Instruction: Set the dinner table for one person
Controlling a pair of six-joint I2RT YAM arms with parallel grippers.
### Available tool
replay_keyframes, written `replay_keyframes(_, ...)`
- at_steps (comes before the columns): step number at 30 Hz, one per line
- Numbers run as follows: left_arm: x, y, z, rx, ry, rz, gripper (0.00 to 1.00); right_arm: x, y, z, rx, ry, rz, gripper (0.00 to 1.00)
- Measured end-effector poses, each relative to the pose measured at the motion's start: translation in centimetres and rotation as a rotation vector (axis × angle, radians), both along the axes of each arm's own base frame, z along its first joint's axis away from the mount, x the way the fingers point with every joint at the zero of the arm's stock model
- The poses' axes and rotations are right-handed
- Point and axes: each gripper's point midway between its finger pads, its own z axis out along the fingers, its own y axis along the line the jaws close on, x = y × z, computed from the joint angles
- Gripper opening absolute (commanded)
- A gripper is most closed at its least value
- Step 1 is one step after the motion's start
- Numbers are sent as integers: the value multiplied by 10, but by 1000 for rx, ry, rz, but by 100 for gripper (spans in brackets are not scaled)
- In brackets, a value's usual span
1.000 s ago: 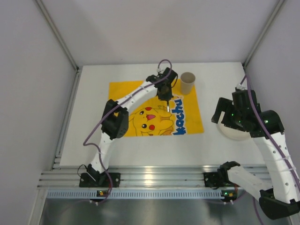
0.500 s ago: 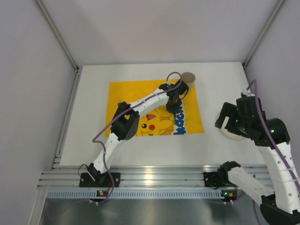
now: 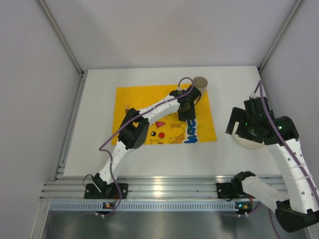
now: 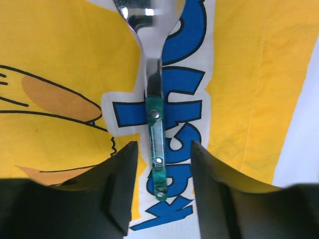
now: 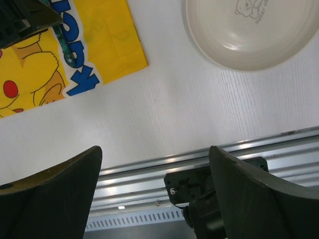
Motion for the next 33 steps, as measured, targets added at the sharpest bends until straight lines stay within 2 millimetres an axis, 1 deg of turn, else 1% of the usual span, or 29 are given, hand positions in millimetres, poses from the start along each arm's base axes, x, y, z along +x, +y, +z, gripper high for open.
replay_keyframes(1, 0, -1, 0, -3, -2, -2, 56, 0, 0, -2, -3, 4, 1, 90)
replay_keyframes(2, 0, -2, -1, -5, -3, -2, 64, 0, -1, -5, -7, 10, 1, 91)
replay_keyframes(4, -1, -1, -3, 1, -5, -11, 70, -1, -1, -14, -16, 32, 1, 92)
replay_keyframes(7, -7, 6, -5, 22, 1, -15, 72, -1, -1, -38, -32, 88, 2, 92)
replay_keyframes(8, -9, 9, -3, 27, 2, -16, 72, 1, 0, -43, -33, 101, 4, 92)
replay_keyframes(10, -14, 17, 9, 33, -9, -14, 73, 11, 4, -57, -43, 138, 9, 92)
replay_keyframes(12, -18, 27, 31, 32, -37, -9, 73, 25, 7, -69, -57, 163, 12, 91)
replay_keyframes(14, -21, 37, 61, 15, -82, -3, 73, 40, 8, -82, -85, 199, 15, 90)
replay_keyframes(16, -24, 50, 100, -11, -143, 8, 72, 54, 8, -92, -120, 232, 15, 90)
replay_keyframes(18, -29, 68, 143, -46, -222, 20, 72, 71, 7, -98, -155, 236, 14, 90)
replay_keyframes(20, -35, 85, 176, -64, -285, 33, 72, 88, 6, -102, -181, 224, 8, 89)
replay_keyframes(21, -39, 95, 189, -67, -310, 43, 72, 95, 4, -104, -195, 222, 3, 89)
replay_keyframes(22, -42, 104, 197, -68, -328, 51, 72, 102, 1, -108, -207, 221, -5, 88)
replay_keyframes(23, -45, 117, 205, -63, -345, 66, 72, 108, -2, -113, -216, 226, -16, 88)
replay_keyframes(25, -51, 138, 206, -40, -346, 86, 71, 118, -9, -125, -224, 241, -39, 86)
replay_keyframes(26, -54, 150, 202, -18, -337, 98, 71, 123, -14, -131, -224, 249, -55, 85)
replay_keyframes(29, -62, 177, 188, 44, -298, 126, 71, 133, -27, -146, -218, 259, -98, 81)
replay_keyframes(32, -68, 194, 182, 86, -272, 142, 70, 139, -39, -163, -214, 276, -131, 78)
replay_keyframes(33, -71, 198, 182, 96, -267, 145, 70, 140, -40, -168, -212, 282, -136, 75)
